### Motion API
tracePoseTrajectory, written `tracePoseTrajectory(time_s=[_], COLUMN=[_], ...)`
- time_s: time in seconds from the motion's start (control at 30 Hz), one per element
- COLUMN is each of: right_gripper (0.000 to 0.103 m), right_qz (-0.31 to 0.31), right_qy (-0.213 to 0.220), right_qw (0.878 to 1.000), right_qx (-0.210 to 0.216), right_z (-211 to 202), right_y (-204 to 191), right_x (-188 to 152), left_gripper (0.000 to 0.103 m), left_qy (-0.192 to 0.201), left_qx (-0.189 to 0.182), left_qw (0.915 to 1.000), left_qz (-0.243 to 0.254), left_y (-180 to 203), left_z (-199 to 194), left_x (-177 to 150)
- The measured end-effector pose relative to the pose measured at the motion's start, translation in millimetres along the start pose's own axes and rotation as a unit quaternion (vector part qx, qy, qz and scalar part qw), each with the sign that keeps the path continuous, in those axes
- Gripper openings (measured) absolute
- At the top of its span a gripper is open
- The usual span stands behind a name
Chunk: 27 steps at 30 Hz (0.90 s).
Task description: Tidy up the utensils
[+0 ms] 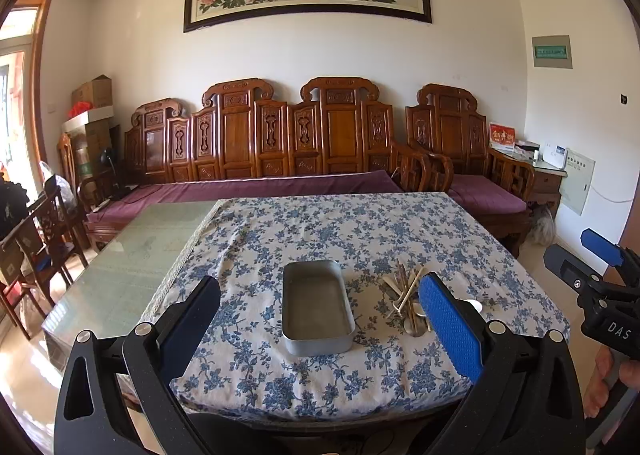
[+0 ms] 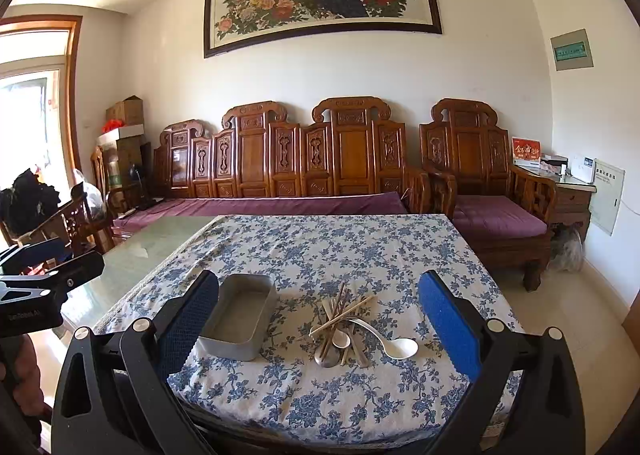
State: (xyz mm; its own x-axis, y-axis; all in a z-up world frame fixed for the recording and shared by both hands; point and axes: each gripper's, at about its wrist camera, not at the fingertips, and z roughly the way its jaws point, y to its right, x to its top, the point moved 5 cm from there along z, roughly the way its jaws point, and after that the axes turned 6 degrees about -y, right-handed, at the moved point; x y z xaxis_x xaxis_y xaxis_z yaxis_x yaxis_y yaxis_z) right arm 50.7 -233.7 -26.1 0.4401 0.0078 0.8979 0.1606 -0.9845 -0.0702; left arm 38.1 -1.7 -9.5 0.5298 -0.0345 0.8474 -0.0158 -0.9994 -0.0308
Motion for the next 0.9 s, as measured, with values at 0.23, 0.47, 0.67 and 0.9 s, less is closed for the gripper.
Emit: tracePoseTrajectory(time_s=[0.23, 0.47, 0.67, 0.9], right_gripper=[0.101, 0.101, 0.101, 0.101], right_qz=[0.000, 0.000, 0.001, 0.001], right_qy=[0.001, 0.001, 0.002, 0.002], right_qw=[1.000, 1.000, 1.000, 1.000], right_qx=[0.000, 0.000, 0.000, 0.000], right_z=[-0.2, -0.7, -0.8, -1.2], right_y=[-1.3, -1.0, -0.4, -0.6], right_x=[0.6, 0.9, 0.4, 0.8], left_gripper=[0.096, 0.096, 0.096, 0.096], left_qy=[0.001, 0.002, 0.002, 0.003], left_qx=[0.000, -0.001, -0.001, -0.001], left_qw=[1.0000, 1.0000, 1.0000, 1.0000], left_qz=[-0.001, 0.000, -0.001, -0.001], left_y=[-0.1, -0.6, -1.1, -1.1], left_z=[-0.7, -1.7, -4.1, -4.6], left_x=[-1.0, -0.6, 1.0, 0.7])
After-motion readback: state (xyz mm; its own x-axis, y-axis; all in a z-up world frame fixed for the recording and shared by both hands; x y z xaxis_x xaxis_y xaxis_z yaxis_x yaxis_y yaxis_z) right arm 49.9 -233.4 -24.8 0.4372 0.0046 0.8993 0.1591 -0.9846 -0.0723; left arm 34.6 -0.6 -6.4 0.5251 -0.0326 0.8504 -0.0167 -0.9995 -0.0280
